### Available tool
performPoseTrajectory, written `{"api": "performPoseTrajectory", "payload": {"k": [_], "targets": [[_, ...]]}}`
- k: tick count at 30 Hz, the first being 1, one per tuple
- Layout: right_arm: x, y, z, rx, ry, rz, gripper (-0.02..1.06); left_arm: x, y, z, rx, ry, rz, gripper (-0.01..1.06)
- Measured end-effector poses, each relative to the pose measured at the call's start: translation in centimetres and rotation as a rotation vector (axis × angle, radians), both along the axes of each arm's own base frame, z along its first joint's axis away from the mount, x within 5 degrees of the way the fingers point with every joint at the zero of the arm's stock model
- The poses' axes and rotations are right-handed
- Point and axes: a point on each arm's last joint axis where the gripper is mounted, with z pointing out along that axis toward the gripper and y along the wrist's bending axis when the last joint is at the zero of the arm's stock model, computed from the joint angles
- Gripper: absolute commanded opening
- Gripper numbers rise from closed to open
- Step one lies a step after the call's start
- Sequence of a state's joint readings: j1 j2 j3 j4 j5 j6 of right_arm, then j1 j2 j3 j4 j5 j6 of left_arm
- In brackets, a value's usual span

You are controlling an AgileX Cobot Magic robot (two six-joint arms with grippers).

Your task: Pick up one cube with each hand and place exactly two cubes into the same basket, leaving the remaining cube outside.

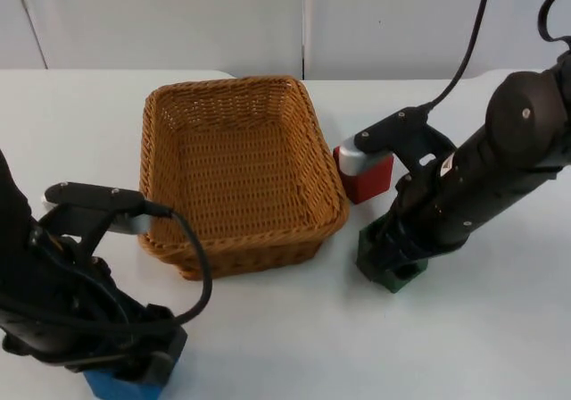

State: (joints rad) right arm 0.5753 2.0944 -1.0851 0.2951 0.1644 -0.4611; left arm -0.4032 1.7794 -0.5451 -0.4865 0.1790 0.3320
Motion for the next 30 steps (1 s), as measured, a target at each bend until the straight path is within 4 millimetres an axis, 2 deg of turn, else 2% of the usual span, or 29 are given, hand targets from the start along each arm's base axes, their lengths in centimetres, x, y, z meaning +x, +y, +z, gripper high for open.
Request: {"api": "performPoseTrajectory", "payload": {"k": [1,3,4,5,10,14,15,20,21,24,25,27,30], "targets": [[0.0,0.0,0.0,0.000,0.000,0.000,0.28,0.0,0.0,0.0,-0.003,0.004,0.007,0.47],[0.0,0.0,0.1,0.000,0.002,0.001,0.03,-0.1,0.0,0.0,-0.007,0.013,0.013,0.19],[-0.2,0.0,0.3,-0.003,0.016,0.005,0.00,-0.1,0.0,0.0,-0.009,0.019,0.015,0.07],[-0.2,0.0,0.3,-0.003,0.016,0.005,0.00,-0.1,0.0,0.0,-0.009,0.019,0.015,0.00],[-0.7,-0.1,1.9,-0.005,0.053,0.022,0.00,-0.5,-0.2,0.8,-0.030,0.040,0.013,0.00],[-1.6,-0.4,4.3,-0.009,0.092,0.050,0.00,-0.8,-0.3,2.5,-0.064,0.024,0.001,0.00],[-1.6,-0.4,4.3,-0.009,0.092,0.050,0.00,-0.8,-0.3,2.5,-0.064,0.024,0.001,0.00],[-2.6,-0.8,8.2,0.004,0.081,0.083,0.00,-1.6,-0.3,6.1,-0.130,-0.051,-0.022,0.00],[-2.6,-0.8,8.2,0.004,0.081,0.083,0.00,-1.6,-0.3,6.1,-0.130,-0.051,-0.022,0.00],[-3.2,-1.2,11.7,0.050,0.004,0.088,0.00,-2.2,-0.2,8.3,-0.169,-0.113,-0.036,0.00],[-3.2,-1.2,11.7,0.050,0.004,0.088,0.00,-2.2,-0.2,8.3,-0.169,-0.113,-0.036,0.00],[-3.6,-1.5,13.8,0.081,-0.049,0.090,0.00,-2.7,-0.1,9.7,-0.195,-0.155,-0.044,0.00],[-4.2,-1.8,16.0,0.112,-0.103,0.090,0.00,-3.4,0.1,11.8,-0.234,-0.230,-0.052,0.00]]}}
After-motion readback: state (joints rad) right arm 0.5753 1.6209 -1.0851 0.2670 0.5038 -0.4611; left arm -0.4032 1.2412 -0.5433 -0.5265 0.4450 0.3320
